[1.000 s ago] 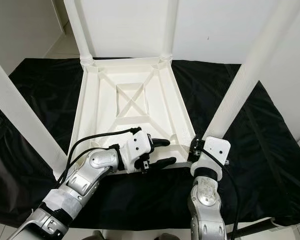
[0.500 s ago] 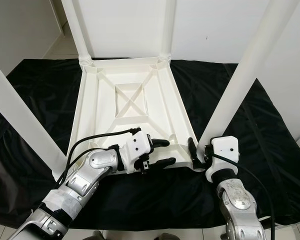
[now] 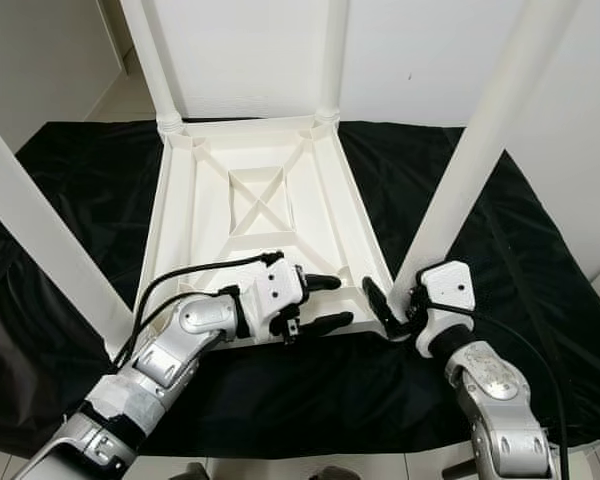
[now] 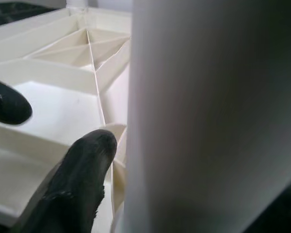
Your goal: Building children table
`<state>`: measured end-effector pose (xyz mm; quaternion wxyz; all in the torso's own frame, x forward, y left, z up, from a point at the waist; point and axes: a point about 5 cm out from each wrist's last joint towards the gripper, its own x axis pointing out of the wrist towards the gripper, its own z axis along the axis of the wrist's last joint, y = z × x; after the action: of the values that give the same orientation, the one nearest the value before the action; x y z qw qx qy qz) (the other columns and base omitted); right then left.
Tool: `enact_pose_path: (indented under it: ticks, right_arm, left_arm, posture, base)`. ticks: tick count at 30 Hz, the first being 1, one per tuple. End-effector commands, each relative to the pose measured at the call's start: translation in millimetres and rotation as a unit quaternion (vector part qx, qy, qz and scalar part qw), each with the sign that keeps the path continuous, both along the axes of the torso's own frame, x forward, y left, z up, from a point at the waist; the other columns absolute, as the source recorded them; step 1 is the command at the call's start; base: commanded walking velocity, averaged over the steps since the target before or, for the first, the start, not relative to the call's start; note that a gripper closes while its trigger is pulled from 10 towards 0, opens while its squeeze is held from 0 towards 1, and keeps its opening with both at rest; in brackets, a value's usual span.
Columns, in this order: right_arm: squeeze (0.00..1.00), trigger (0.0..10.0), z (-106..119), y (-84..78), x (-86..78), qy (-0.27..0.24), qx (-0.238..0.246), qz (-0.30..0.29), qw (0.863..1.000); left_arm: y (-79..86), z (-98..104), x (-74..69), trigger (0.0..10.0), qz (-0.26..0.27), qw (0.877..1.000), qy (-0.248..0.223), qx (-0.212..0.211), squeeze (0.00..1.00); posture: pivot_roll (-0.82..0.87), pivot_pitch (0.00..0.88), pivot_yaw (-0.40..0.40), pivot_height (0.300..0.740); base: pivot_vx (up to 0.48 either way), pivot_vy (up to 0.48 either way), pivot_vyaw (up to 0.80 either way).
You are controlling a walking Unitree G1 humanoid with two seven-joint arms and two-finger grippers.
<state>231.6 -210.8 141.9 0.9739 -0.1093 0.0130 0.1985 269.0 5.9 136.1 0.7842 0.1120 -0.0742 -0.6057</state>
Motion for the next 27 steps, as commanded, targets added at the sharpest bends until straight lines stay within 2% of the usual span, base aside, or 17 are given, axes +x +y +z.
enact_pose_path:
  ticks: [1,10,11,12,13,16,18,19,20,21,23,27]
  right_arm:
    - [0.00,0.0,-4.0,-1.7,0.8,0.012,0.000,0.008,1.000]
    - [0.00,0.0,-11.0,-4.5,-4.6,0.027,0.007,0.014,1.000]
    - [0.00,2.5,-11.5,-4.9,-4.8,0.027,0.009,0.009,1.000]
    - [0.00,6.5,-11.8,-5.3,-4.6,0.027,0.010,0.005,1.000]
    - [0.00,10.0,-11.9,-5.5,-4.4,0.025,0.011,0.000,1.000]
    - [0.00,10.0,-12.5,-8.1,-3.1,0.022,0.015,-0.027,0.999]
    - [0.00,10.0,-15.4,-12.7,-1.0,0.022,0.026,-0.083,0.996]
    - [0.00,10.0,-15.4,-12.7,-1.0,0.022,0.026,-0.083,0.996]
    - [0.00,10.0,-16.9,-15.7,0.0,0.011,0.022,-0.142,0.990]
    - [0.00,10.0,-16.9,-15.7,0.0,0.011,0.022,-0.142,0.990]
    - [0.00,10.0,-18.1,-15.5,-1.1,0.008,0.028,-0.190,0.981]
    - [0.00,10.0,-20.0,-12.8,-3.5,0.012,0.040,-0.231,0.972]
  left_arm:
    - [1.6,-2.1,0.3,10.0,-0.006,1.000,0.004,0.007,0.00]
    - [2.0,-3.2,-1.4,10.0,-0.005,1.000,0.006,0.007,0.00]
    - [1.8,-3.2,-1.4,10.0,-0.005,1.000,0.006,0.007,0.00]
    - [1.7,-3.3,-1.4,10.0,-0.005,1.000,0.006,0.007,0.00]
    - [1.7,-3.3,-1.4,10.0,-0.006,1.000,0.006,0.008,0.00]
    - [1.6,-3.3,-1.5,10.0,-0.006,1.000,0.006,0.007,0.00]
    - [1.5,-3.3,-1.5,10.0,-0.006,1.000,0.006,0.007,0.00]
    - [1.5,-3.3,-1.5,10.0,-0.006,1.000,0.006,0.007,0.00]
    - [1.4,-3.7,-1.5,10.0,-0.005,1.000,0.005,0.008,0.00]
    - [1.4,-3.7,-1.5,10.0,-0.005,1.000,0.005,0.008,0.00]
    - [1.7,-4.3,-1.3,10.0,-0.004,1.000,0.004,0.010,0.00]
    - [2.1,-5.0,-1.2,10.0,-0.004,1.000,0.004,0.011,0.00]
  posture:
    - [-0.08,0.000,0.026,0.740]
    - [-0.08,0.004,0.025,0.740]
    - [-0.09,0.006,0.025,0.740]
    - [-0.09,0.006,0.025,0.740]
    - [-0.09,0.007,0.024,0.740]
    - [-0.09,0.007,0.024,0.740]
    - [-0.09,0.006,0.023,0.740]
    - [-0.09,0.006,0.023,0.740]
    - [-0.09,0.006,0.020,0.740]
    - [-0.09,0.006,0.020,0.740]
    - [-0.09,0.005,0.019,0.740]
    - [-0.09,0.003,0.020,0.740]
  base:
    - [0.000,0.000,0.00]
    - [0.000,0.000,0.00]
    - [0.000,0.000,0.00]
    - [0.000,0.000,0.00]
    - [0.000,0.000,0.00]
    - [0.000,0.000,0.00]
    - [0.000,0.000,0.00]
    - [0.000,0.000,0.00]
    - [0.000,0.000,0.00]
    - [0.000,0.000,0.00]
    - [0.000,0.000,0.00]
    - [0.000,0.000,0.00]
